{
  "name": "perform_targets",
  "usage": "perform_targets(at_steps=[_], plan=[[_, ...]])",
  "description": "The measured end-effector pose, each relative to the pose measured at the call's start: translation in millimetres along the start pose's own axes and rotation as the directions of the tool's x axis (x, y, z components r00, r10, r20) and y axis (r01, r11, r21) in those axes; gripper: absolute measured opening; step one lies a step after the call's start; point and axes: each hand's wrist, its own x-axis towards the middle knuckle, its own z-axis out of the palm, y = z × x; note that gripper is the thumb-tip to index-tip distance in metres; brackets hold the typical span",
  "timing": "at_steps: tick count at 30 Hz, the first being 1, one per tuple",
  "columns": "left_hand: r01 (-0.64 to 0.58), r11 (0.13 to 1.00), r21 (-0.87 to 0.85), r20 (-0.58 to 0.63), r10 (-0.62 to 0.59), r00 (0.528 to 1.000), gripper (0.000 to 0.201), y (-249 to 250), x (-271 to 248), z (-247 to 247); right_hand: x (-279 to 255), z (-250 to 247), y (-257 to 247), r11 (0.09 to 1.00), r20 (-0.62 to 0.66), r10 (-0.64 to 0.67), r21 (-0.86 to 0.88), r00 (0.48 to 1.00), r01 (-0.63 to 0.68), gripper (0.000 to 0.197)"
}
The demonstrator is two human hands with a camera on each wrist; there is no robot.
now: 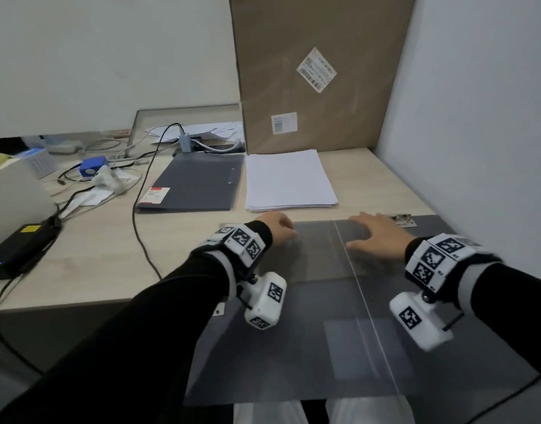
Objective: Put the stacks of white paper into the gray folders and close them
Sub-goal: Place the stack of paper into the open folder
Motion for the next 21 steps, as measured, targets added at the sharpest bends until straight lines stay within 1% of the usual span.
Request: perform_targets(at_steps=[3, 5, 7, 9, 11, 13, 16, 21], plan=[[-0.089, 0.994, 0.058, 0.123, 0.082, 0.989, 0.053, 32.1, 16.2, 32.1, 15.1, -5.3, 33.7, 0.991, 0.019, 0.118, -0.065, 0.993, -0.117, 0.083], [-0.161, 0.969, 0.185, 0.197, 0.124, 0.973, 0.063, 48.4, 25.4, 48.2, 21.9, -6.7, 43.0, 0.986, 0.012, 0.142, -0.090, 0.990, -0.140, 0.091], [-0.200, 0.928, 0.316, 0.249, 0.122, 0.961, 0.071, 51.4, 32.3, 58.7, 27.5, -7.5, 45.0, 0.982, 0.020, 0.148, -0.124, 0.989, -0.144, 0.097], [-0.190, 0.906, 0.377, 0.288, 0.081, 0.954, 0.080, 41.9, 38.8, 66.5, 35.5, -6.2, 46.7, 0.976, 0.044, 0.147, -0.170, 0.988, -0.138, 0.100], [-0.197, 0.901, 0.386, 0.308, 0.075, 0.948, 0.082, 31.6, 43.3, 71.0, 42.4, -3.6, 50.2, 0.971, 0.090, 0.134, -0.209, 0.987, -0.113, 0.099], [-0.214, 0.892, 0.398, 0.318, 0.085, 0.944, 0.082, 27.8, 46.4, 73.1, 47.1, -0.9, 54.7, 0.975, 0.123, 0.114, -0.206, 0.986, -0.087, 0.097], [-0.214, 0.889, 0.405, 0.312, 0.085, 0.946, 0.081, 29.3, 47.1, 72.9, 47.3, 2.1, 58.5, 0.977, 0.115, 0.097, -0.201, 0.989, -0.072, 0.093], [-0.203, 0.896, 0.395, 0.306, 0.080, 0.949, 0.080, 29.4, 44.9, 73.1, 47.2, 3.2, 60.1, 0.991, 0.152, 0.081, -0.120, 0.985, -0.063, 0.089]])
